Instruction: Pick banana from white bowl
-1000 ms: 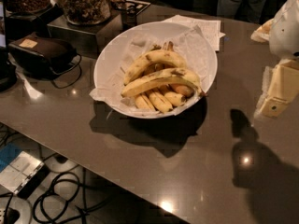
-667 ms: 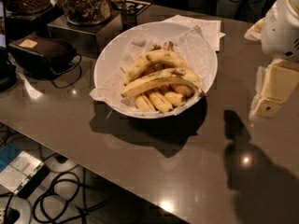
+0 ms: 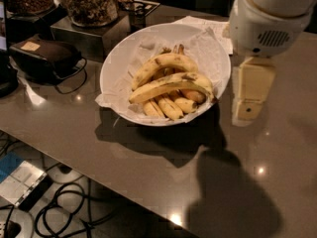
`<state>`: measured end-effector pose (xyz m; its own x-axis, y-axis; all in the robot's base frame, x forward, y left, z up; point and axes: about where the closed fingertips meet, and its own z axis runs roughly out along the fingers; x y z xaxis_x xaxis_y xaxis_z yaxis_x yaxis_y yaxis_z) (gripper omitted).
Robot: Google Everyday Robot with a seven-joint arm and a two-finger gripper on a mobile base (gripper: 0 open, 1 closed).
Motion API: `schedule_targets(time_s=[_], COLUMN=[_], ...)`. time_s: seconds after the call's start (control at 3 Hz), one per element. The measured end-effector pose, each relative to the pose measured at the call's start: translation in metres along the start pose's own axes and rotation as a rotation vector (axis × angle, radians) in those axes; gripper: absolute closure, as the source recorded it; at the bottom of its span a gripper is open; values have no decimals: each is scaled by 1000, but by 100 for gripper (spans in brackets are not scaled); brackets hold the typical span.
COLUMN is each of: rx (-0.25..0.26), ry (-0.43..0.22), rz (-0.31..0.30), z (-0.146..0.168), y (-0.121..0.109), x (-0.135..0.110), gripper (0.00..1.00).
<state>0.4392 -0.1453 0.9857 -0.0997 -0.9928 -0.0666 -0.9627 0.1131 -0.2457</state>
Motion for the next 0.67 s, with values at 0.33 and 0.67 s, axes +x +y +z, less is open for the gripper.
schedule_targets(time_s=[0.33, 0.67], rx=[25, 32], ry=[-11, -36], rz=[-4, 0], z=[-5, -5], y=[-3, -4], x=[-4, -7], gripper=[0, 0])
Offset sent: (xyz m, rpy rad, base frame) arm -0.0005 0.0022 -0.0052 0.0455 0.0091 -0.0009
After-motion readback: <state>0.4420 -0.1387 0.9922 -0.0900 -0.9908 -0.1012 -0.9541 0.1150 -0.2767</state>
